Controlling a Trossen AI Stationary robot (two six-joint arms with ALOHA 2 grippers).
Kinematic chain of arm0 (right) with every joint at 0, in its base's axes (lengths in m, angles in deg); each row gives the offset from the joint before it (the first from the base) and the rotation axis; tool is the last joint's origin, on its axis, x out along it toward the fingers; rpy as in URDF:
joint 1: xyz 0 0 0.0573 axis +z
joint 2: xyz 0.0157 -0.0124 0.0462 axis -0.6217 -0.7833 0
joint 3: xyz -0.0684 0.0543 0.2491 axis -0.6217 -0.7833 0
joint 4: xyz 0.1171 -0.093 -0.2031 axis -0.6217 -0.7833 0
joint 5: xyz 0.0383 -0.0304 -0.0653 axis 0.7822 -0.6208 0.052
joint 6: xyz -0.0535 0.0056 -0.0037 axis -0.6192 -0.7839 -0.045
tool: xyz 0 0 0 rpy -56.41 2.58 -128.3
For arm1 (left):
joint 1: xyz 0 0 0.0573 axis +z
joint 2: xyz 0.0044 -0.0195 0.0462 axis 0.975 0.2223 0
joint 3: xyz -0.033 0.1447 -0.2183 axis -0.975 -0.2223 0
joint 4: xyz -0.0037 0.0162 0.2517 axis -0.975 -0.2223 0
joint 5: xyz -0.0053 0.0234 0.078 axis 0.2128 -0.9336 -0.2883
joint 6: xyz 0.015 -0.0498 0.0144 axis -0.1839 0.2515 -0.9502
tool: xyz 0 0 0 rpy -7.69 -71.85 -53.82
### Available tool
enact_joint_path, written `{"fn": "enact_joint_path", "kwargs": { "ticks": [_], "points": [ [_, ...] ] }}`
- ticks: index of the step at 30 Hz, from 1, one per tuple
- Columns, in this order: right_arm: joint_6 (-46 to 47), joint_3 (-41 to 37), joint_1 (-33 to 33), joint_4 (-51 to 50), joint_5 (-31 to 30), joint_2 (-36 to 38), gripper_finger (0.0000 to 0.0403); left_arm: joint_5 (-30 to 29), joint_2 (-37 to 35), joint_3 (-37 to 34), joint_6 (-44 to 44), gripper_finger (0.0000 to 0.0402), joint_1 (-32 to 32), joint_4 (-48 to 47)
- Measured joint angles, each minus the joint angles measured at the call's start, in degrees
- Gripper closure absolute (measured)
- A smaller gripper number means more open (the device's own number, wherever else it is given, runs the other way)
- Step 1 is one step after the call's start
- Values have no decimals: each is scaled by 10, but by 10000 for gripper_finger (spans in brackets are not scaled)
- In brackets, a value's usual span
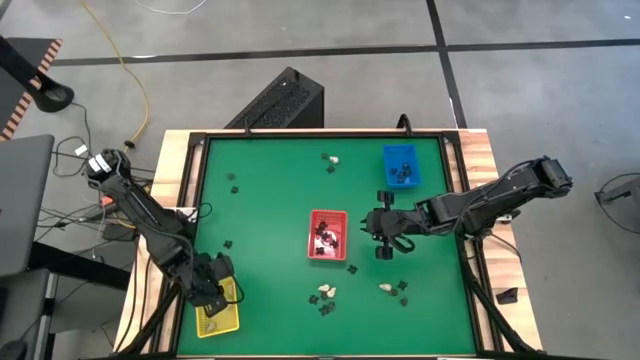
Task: Sort Halloween decoration
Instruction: Put the white skull toy into the yellow bin
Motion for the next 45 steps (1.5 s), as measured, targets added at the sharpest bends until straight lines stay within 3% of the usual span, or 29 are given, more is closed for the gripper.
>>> {"fn": "enact_joint_path", "kwargs": {
  "ticks": [6, 10, 17, 21, 24, 26, 30, 33, 37, 45],
  "points": [
    [70, 0, 10, -22, 85, 0, 291, 4, 0, 0, -61, 261, 18, 31],
    [126, 0, 54, -29, 101, 0, 291, -17, 0, 0, -155, 251, 42, 91],
    [271, -4, 160, -29, 90, -31, 291, -240, 24, 0, -478, 259, 62, 249],
    [369, -5, 207, -36, 89, -69, 291, -296, 77, 0, -686, 260, 97, 384],
    [440, -5, 228, -48, 89, -97, 291, -271, 134, 0, -824, 261, 144, 520],
    [477, -5, 233, -62, 90, -111, 291, -212, 170, 0, -892, 261, 180, 601],
    [514, -5, 234, -71, 100, -125, 289, -85, 219, 0, -934, 261, 249, 694],
    [515, -5, 234, -70, 104, -135, 276, -11, 237, -1, -910, 261, 291, 701],
    [505, -4, 238, -68, 106, -150, 237, 39, 240, -1, -871, 261, 318, 694],
    [499, -4, 237, -45, 128, -183, 162, 44, 240, -1, -882, 261, 320, 677]
  ]
}}
